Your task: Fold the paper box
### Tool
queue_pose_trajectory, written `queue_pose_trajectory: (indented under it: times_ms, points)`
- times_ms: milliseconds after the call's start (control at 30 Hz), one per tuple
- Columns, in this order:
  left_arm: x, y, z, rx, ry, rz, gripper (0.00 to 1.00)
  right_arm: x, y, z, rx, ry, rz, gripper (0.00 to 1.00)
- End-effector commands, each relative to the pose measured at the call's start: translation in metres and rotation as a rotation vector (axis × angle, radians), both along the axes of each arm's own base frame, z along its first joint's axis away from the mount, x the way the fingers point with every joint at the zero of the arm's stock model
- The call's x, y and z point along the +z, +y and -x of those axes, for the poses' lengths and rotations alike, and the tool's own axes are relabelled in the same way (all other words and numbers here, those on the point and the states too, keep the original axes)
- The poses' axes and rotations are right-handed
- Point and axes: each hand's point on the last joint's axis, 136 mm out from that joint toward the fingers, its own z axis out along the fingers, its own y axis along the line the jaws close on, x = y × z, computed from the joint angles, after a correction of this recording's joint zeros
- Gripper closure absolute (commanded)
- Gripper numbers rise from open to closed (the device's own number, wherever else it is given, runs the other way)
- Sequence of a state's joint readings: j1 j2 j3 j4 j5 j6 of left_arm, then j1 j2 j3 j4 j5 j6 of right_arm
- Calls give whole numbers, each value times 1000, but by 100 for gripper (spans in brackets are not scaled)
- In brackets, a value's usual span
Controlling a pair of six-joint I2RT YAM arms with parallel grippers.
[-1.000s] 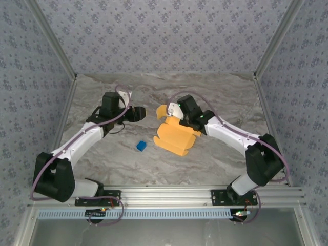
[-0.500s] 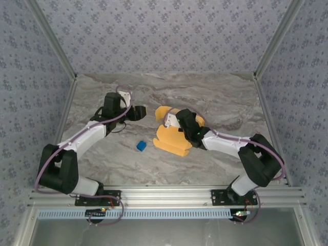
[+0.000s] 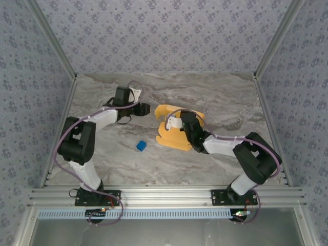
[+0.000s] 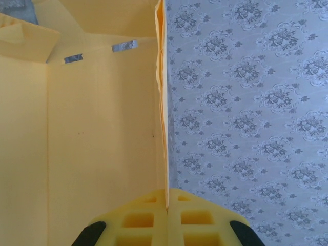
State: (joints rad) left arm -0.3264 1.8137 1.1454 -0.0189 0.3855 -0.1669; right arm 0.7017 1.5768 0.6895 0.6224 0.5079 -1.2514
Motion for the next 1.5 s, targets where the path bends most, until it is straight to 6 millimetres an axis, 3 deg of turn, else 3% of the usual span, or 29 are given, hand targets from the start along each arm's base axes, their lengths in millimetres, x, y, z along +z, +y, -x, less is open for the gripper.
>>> queue_pose_trajectory:
  times_ms: [0,333,633,1000,1233,1467]
  points:
    - [-6,-9,-4,-95,15,-22,46,4,5,-5,42,-14,-23,100]
    - [-21,-46,3,-346,40,2,48,-12,-2,-20,48,27,-21,100]
    - [-25,-63,5,-443,50,23,48,-25,-5,-31,69,45,-8,100]
    - [-14,-87,7,-554,17,81,48,-32,-4,-41,79,82,-23,100]
    - [-7,-94,14,-613,-8,119,48,-33,-2,-44,83,94,-23,100]
    - [-2,-97,7,-618,-30,122,48,-34,-2,-44,82,98,-18,100]
